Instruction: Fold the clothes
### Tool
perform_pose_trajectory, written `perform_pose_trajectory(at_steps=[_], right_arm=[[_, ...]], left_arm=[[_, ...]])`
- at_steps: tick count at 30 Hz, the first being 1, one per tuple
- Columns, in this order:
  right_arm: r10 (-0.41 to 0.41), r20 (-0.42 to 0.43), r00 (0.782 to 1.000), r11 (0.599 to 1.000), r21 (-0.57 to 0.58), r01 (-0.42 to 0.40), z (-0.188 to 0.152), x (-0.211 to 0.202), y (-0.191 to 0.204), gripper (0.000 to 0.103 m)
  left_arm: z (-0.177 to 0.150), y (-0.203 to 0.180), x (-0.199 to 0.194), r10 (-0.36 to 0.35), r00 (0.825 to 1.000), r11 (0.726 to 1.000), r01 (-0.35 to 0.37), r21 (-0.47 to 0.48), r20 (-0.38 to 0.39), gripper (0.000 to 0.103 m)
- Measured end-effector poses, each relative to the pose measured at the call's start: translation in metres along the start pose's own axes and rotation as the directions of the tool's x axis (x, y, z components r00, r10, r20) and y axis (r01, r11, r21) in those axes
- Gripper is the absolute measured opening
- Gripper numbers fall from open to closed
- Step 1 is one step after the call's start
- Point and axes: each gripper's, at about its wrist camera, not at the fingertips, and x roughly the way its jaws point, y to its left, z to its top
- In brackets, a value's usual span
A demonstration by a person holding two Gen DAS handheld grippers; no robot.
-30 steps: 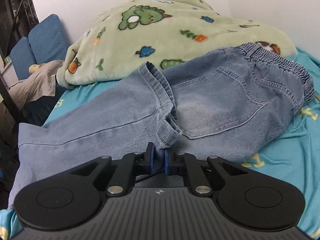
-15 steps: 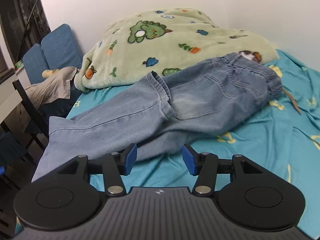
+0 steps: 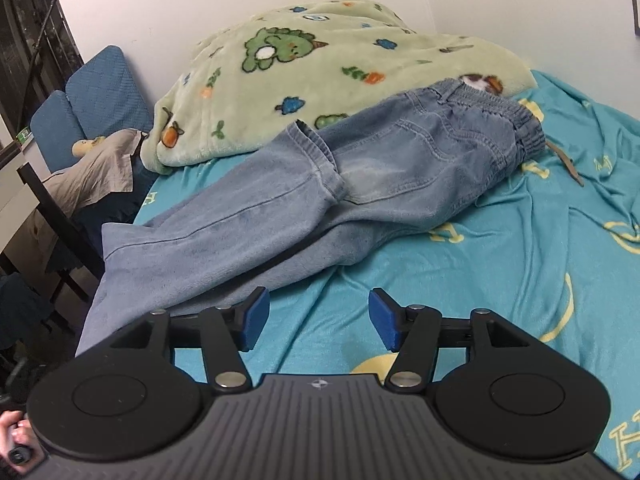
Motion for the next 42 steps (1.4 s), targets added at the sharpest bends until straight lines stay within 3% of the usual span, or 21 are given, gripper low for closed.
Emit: perform_pose_trajectory(at_steps=[2, 6, 9, 14, 16, 19, 21, 24, 27, 29, 33, 35, 38, 40, 42], right_arm=[[-0.003, -0.003, 1.000, 1.000, 0.010, 0.003, 0.001, -0.003, -0.001, 0.067], [0.006, -0.007, 1.000, 1.000, 0.018, -0.005, 0.007, -0.009, -0.002, 0.067], [0.014, -0.010, 1.000, 1.000, 0.022, -0.014, 0.011, -0.014, -0.003, 0.070], [0.029, -0.015, 0.999, 0.999, 0.028, -0.028, 0.018, -0.023, -0.005, 0.071], [0.034, -0.016, 0.999, 0.999, 0.029, -0.034, 0.021, -0.026, -0.006, 0.071], [0.022, -0.016, 1.000, 0.999, -0.027, -0.023, 0.026, -0.022, -0.008, 0.071], [-0.010, -0.006, 1.000, 0.996, -0.090, 0.010, 0.032, -0.018, -0.006, 0.071], [-0.028, 0.060, 0.998, 0.995, -0.099, 0.034, 0.040, -0.020, -0.008, 0.071], [-0.003, 0.091, 0.996, 0.997, -0.071, 0.010, 0.047, -0.020, -0.014, 0.071], [0.012, 0.103, 0.995, 0.999, -0.044, -0.007, 0.052, -0.018, -0.019, 0.071], [0.040, 0.130, 0.991, 0.999, 0.011, -0.042, 0.060, -0.014, -0.031, 0.071], [0.054, 0.144, 0.988, 0.998, 0.037, -0.060, 0.064, -0.012, -0.037, 0.071], [0.074, 0.165, 0.984, 0.993, 0.077, -0.087, 0.071, -0.010, -0.045, 0.071], [0.084, 0.179, 0.980, 0.990, 0.100, -0.103, 0.074, -0.008, -0.051, 0.071], [0.077, 0.189, 0.979, 0.990, 0.105, -0.098, 0.074, -0.009, -0.060, 0.071]], left_arm=[[0.007, 0.011, 0.015, 0.011, 0.999, 1.000, -0.012, -0.029, -0.052, 0.090], [0.015, 0.031, 0.027, -0.002, 0.996, 0.986, -0.012, -0.168, -0.086, 0.089], [0.018, 0.022, 0.037, -0.007, 0.990, 0.993, -0.010, -0.120, -0.142, 0.089], [0.017, 0.018, 0.038, 0.007, 0.990, 0.995, -0.022, -0.102, -0.142, 0.087], [0.015, 0.015, 0.037, 0.009, 0.993, 0.995, -0.021, -0.098, -0.121, 0.079], [0.011, 0.004, 0.033, 0.003, 0.998, 0.997, -0.009, -0.081, -0.063, 0.045], [0.008, -0.009, 0.030, 0.001, 1.000, 0.999, -0.002, -0.042, -0.028, 0.016], [0.003, -0.046, 0.021, 0.065, 0.997, 0.990, -0.070, 0.126, 0.040, 0.011], [-0.010, -0.093, 0.006, 0.078, 0.989, 0.950, -0.113, 0.292, 0.129, 0.011], [-0.027, -0.129, -0.009, 0.056, 0.978, 0.902, -0.137, 0.409, 0.202, 0.011], [-0.080, -0.204, -0.033, -0.018, 0.947, 0.742, -0.202, 0.640, 0.320, 0.011], [-0.112, -0.240, -0.041, -0.061, 0.932, 0.643, -0.238, 0.728, 0.358, 0.011], [-0.172, -0.288, -0.033, -0.118, 0.909, 0.472, -0.302, 0.828, 0.399, 0.008], [-0.216, -0.308, -0.020, -0.153, 0.905, 0.389, -0.314, 0.866, 0.397, 0.008], [-0.260, -0.325, 0.001, -0.183, 0.904, 0.279, -0.328, 0.902, 0.386, 0.008]])
